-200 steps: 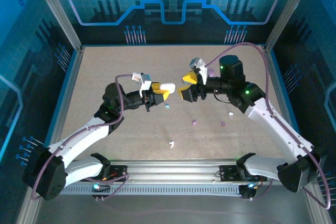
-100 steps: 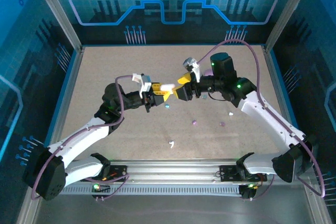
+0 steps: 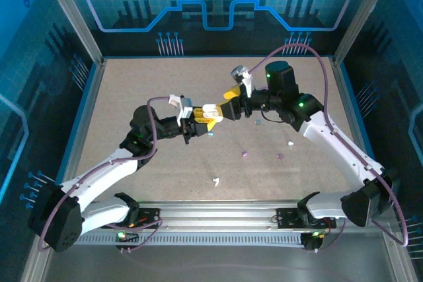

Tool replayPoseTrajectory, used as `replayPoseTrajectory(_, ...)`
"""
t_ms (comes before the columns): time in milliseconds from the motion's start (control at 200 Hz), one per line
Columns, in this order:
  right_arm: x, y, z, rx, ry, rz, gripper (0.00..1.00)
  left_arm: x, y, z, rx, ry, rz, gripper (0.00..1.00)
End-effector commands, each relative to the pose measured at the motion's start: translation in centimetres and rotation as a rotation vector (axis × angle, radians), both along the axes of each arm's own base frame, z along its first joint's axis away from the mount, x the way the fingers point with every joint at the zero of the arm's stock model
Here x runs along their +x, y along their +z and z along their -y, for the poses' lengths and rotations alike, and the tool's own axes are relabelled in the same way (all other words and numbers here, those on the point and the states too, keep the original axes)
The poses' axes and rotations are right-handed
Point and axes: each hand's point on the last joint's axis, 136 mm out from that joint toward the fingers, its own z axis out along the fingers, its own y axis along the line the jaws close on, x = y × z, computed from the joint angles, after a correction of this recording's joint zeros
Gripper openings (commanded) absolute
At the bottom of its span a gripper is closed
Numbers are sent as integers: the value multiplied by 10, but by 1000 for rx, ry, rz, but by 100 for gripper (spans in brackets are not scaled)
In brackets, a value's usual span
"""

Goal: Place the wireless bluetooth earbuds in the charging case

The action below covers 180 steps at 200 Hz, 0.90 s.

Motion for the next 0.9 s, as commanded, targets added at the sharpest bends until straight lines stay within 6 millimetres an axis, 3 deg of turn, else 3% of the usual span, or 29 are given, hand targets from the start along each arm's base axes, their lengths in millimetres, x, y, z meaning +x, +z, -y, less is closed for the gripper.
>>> replayPoseTrajectory(0,4,13,0,20,-10,17,68,-9,8,0,-5,-24,60,19)
replayPoseTrajectory(150,-4,31,3,60,-9,41,71,-1,4,-4,-1,38,57,20)
replayPoseTrajectory(245,-10,50,15,88,-66,88,75,7,0,-9,3,102,58,20)
replayPoseTrajectory(340,-3,60,44,88,-259,123,77,13,-3,-17,3,171,64,20)
replayPoseTrajectory(435,9,52,89,80,-506,93,72,16,-5,-23,-5,219,76,20)
replayPoseTrajectory(515,20,27,133,52,-699,-3,67,16,-7,-25,-16,230,80,20)
replayPoseTrajectory(590,28,-14,179,-13,-903,-163,58,13,-8,-24,-23,218,77,20)
replayPoseTrajectory(730,18,-92,238,-106,-1139,-455,52,11,-11,-24,-31,206,68,20)
replayPoseTrajectory(800,10,-121,246,-126,-1168,-547,50,9,-12,-24,-36,203,66,20)
replayPoseTrajectory(896,4,-149,227,-124,-1057,-651,49,8,-13,-27,-42,209,61,20)
